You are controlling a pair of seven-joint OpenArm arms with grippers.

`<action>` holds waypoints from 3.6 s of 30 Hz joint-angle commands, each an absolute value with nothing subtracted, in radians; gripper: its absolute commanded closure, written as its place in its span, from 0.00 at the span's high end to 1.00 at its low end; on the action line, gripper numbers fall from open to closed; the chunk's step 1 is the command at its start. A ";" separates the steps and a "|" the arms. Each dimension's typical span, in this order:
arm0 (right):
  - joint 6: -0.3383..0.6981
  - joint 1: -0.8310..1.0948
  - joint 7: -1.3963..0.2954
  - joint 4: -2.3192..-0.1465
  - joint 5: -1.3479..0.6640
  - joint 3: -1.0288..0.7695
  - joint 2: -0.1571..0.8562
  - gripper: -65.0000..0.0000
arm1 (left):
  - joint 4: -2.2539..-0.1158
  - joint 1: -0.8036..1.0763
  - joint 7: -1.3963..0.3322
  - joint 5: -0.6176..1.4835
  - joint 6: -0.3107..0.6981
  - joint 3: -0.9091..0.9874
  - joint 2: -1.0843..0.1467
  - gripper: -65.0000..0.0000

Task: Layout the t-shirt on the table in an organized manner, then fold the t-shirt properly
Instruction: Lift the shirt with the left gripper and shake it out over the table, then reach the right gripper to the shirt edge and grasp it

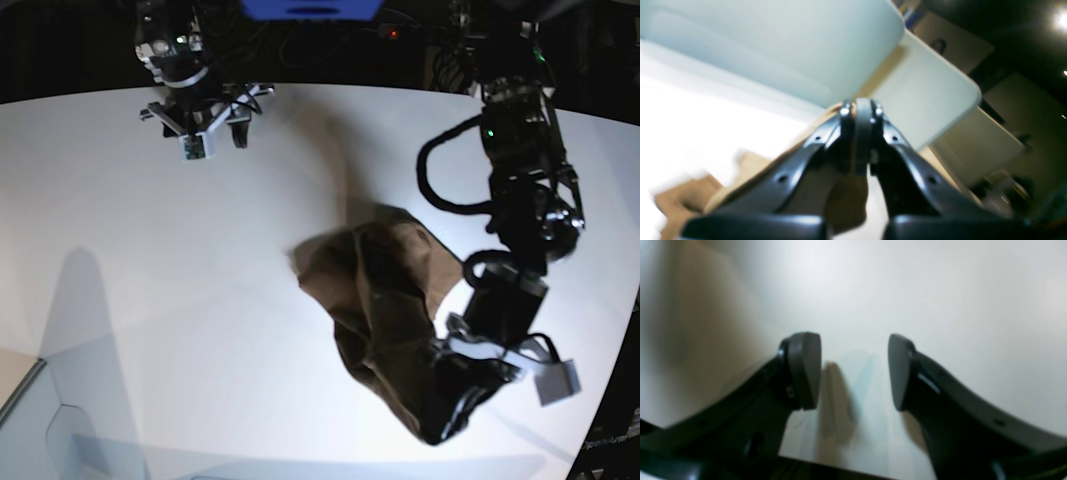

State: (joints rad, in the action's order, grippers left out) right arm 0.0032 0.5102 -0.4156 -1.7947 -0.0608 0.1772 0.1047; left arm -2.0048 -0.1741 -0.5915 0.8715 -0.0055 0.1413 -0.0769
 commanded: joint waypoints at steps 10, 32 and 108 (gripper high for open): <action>0.004 0.478 -0.394 -1.797 -0.070 0.177 0.107 0.50 | -2.006 -0.308 -0.565 0.905 0.005 0.318 -0.216 0.00; 0.005 0.417 -0.384 -1.704 -0.071 0.177 0.105 0.50 | -1.848 -0.263 -0.573 0.946 0.005 0.415 -0.237 0.01; 0.007 -0.315 -0.372 -1.322 -0.067 0.506 0.024 0.75 | -1.101 -0.147 -0.409 0.602 0.005 0.311 -0.286 0.52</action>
State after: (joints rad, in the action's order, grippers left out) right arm 0.0071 -0.2913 -0.3988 -1.3006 -0.0692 0.5110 0.0269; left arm -1.0851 -0.1375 -0.4126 0.5987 0.0036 0.3065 -0.2714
